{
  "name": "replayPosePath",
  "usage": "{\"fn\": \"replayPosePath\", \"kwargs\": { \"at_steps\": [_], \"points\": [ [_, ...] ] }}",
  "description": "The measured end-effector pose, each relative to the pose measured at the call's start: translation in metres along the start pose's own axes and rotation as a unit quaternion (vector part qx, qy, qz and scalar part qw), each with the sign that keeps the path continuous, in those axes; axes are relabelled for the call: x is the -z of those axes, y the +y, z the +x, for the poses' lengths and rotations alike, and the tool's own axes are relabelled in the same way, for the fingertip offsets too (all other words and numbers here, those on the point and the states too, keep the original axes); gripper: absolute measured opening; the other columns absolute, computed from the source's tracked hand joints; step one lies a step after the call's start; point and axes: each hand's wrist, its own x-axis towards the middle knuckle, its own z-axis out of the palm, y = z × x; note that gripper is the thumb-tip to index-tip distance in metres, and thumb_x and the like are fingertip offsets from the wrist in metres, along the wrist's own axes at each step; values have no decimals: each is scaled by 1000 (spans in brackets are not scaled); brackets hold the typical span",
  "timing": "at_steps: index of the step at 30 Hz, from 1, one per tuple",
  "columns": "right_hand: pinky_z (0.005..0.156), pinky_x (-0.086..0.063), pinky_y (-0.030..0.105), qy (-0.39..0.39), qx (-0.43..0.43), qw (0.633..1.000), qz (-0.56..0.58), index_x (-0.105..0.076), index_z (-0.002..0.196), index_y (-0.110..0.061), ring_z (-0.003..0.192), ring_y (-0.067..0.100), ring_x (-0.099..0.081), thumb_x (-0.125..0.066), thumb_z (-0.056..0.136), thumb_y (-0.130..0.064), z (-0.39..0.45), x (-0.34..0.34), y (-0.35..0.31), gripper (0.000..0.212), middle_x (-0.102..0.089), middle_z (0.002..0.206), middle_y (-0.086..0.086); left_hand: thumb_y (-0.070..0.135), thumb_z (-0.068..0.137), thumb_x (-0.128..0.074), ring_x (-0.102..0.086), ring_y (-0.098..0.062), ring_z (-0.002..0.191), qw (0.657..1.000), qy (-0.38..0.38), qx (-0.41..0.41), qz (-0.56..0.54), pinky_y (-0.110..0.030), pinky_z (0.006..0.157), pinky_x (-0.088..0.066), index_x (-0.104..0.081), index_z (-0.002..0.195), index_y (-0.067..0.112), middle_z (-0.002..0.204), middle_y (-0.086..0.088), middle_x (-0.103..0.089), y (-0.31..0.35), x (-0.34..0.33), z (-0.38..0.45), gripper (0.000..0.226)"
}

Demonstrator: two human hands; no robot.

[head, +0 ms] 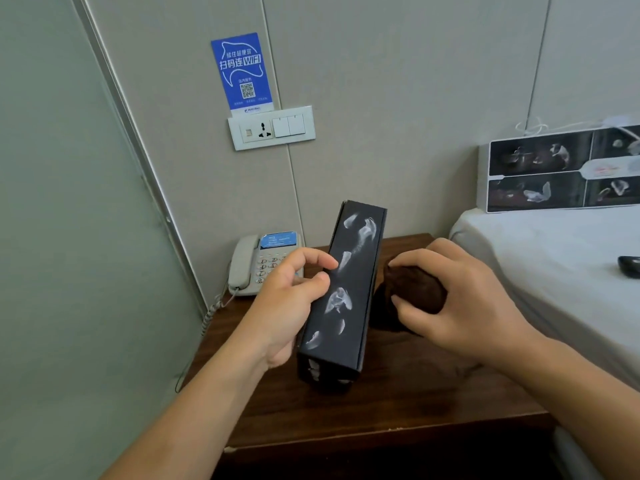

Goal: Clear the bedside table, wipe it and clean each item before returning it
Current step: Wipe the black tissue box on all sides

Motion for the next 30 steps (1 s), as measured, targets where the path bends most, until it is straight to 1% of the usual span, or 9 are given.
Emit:
{"fn": "replayPosePath", "kwargs": {
  "at_steps": [7,10,12,15,17,21,25,28,30],
  "points": [
    [81,-52,28,-19,-8,999,38,-68,113,-41,94,5,-62,-71,78,-47,2,-2,1,36,-59,100,-18,19,107,-54,-73,-40,98,998,16,39,38,-52,84,-59,-70,93,36,109,-20,-74,-13,-11,-9,27],
    [81,-52,26,-36,-12,998,43,-67,114,-42,96,5,-63,-71,77,-49,2,-2,1,37,-61,101,-18,20,107,-53,-74,-29,93,998,1,51,27,-46,81,-58,-67,97,35,102,-9,-77,-17,-9,-10,22],
    [82,-53,23,-49,-23,997,47,-64,114,-41,98,3,-64,-75,78,-49,4,1,4,39,-65,104,-20,34,106,-55,-74,-26,96,998,-41,52,10,-45,85,-57,-63,111,37,101,-3,-78,-19,-3,-11,10],
    [78,-51,17,-46,-77,994,66,-62,105,-39,91,-2,-66,-85,70,-44,14,12,14,41,-68,96,-23,53,84,-76,-67,-36,118,989,-143,19,5,-53,104,-51,-54,126,52,125,-14,-69,-29,15,-14,48],
    [78,-51,18,-27,-91,993,65,-68,98,-38,88,-2,-67,-88,68,-46,26,21,18,38,-70,92,-25,36,71,-90,-63,-37,124,975,-215,-17,46,-56,108,-50,-46,137,51,137,-16,-59,-35,25,-16,80],
    [93,-57,34,-37,-73,994,65,-75,110,-36,99,-2,-69,-90,72,-47,52,13,9,42,-75,101,-21,27,68,-94,-64,-29,123,967,-218,-52,118,-56,105,-52,-46,137,46,136,-2,-57,-38,25,-16,86],
    [95,-53,35,-118,-42,992,30,-64,121,-40,106,4,-64,-64,85,-66,44,-15,0,44,-69,111,-13,30,68,-93,-68,-25,117,965,-212,-64,143,-55,99,-56,-48,134,44,130,5,-59,-36,24,-16,81],
    [96,-45,22,-126,-57,989,52,-61,123,-41,111,1,-56,-50,95,-55,36,-16,-8,33,-61,113,-13,36,66,-92,-67,-25,117,963,-214,-70,150,-54,96,-57,-46,135,45,133,4,-57,-36,24,-17,83],
    [94,-45,19,-122,-50,991,38,-62,123,-42,110,2,-56,-50,95,-47,30,-12,-16,30,-55,114,-15,40,66,-90,-66,-22,118,961,-209,-75,163,-50,96,-58,-43,136,48,134,6,-55,-37,20,-18,85]
  ]
}}
